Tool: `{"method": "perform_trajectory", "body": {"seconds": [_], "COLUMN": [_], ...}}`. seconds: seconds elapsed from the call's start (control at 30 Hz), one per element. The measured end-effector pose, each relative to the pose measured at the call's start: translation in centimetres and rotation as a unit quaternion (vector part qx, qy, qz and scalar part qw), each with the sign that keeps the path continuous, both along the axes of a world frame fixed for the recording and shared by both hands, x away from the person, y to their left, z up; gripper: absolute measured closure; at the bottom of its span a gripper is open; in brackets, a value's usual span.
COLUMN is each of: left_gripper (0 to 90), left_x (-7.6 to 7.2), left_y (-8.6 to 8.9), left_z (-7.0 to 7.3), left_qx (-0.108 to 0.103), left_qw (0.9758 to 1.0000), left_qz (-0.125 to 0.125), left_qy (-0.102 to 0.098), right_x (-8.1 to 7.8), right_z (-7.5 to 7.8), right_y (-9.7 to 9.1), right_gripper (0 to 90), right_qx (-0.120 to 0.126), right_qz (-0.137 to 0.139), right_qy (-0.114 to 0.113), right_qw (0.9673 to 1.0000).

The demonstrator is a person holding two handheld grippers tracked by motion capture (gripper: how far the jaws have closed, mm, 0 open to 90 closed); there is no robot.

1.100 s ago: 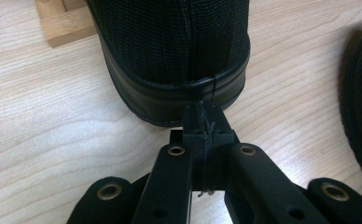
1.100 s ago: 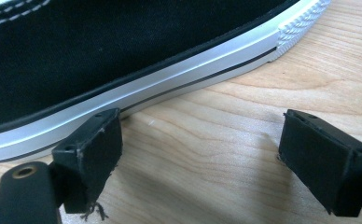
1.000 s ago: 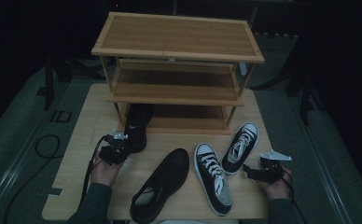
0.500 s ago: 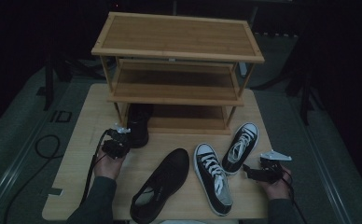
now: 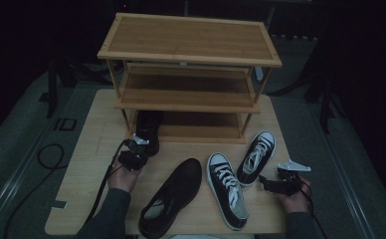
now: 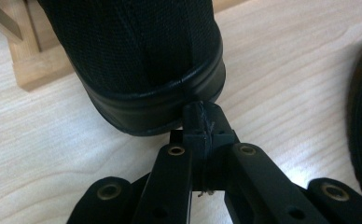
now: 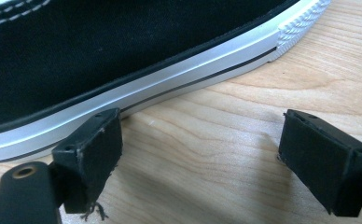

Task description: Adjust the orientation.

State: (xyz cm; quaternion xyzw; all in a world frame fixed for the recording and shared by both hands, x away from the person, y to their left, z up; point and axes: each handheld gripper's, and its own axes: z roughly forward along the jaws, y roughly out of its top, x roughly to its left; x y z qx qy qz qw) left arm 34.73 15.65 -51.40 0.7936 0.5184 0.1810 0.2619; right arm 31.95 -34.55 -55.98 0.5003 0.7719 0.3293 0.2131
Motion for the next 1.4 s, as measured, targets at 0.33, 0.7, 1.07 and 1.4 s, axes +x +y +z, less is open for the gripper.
{"method": "perform_trajectory", "body": {"seconds": [0.33,0.7,1.07,1.4], "left_gripper": [90.0,90.0,87.9,65.8], "left_x": [2.2,3.6,4.3,3.7], "left_y": [-0.3,0.6,1.1,1.0], "left_z": [-0.2,-0.2,-0.2,0.6], "left_qx": [0.015,0.016,0.011,-0.002], "left_qw": [0.9996,0.9983,0.9987,0.9998], "left_qz": [0.018,0.054,0.049,0.017], "left_qy": [-0.016,-0.014,-0.010,-0.009], "right_x": [0.0,0.0,0.0,0.0], "right_z": [0.0,0.0,0.0,0.0], "right_y": [0.0,0.0,0.0,0.0], "right_gripper": [13.2,13.2,13.2,13.2], "right_qx": [0.000,0.000,0.000,0.000], "right_qz": [0.000,0.000,0.000,0.000], "right_qy": [0.000,0.000,0.000,0.000], "right_qw": [1.0000,1.0000,1.0000,1.0000]}}
